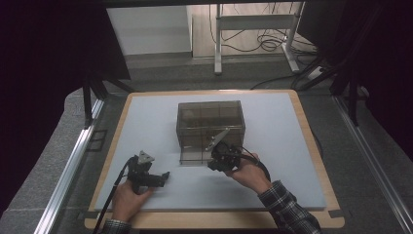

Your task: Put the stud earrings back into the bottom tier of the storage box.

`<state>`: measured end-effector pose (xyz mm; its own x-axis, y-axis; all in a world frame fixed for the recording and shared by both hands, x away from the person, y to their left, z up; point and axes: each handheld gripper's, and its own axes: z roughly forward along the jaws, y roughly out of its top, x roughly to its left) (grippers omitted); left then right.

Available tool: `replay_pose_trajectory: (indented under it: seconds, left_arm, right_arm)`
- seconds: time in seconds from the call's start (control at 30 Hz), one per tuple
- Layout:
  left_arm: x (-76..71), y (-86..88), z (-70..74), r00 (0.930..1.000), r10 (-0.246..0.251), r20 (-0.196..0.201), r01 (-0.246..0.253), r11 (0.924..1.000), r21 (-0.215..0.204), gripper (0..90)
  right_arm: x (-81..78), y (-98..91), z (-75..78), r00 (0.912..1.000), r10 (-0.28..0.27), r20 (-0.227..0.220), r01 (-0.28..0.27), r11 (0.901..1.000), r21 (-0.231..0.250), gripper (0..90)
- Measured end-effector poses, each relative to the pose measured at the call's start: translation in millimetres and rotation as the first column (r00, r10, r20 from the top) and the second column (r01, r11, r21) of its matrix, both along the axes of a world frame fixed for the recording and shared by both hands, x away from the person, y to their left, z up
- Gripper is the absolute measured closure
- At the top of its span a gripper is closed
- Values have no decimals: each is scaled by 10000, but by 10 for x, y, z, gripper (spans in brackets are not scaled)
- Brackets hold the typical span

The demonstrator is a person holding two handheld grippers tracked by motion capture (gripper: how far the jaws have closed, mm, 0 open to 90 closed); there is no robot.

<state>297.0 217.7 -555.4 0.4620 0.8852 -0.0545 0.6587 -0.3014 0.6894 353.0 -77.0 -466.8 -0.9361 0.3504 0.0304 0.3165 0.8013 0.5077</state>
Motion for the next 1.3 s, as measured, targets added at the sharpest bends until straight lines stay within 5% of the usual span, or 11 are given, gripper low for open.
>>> replay_pose_trajectory:
  seconds: [0.7,1.3]
  left_arm:
    - [-2,2,2,10000,-20,-46,20,10000,23,0]
    - [-2,2,2,10000,-21,-46,21,10000,22,0]
  right_arm:
    - [411,121,-154,9945,-882,569,858,9954,422,848]
    - [552,186,-380,9948,-947,366,934,9950,361,843]
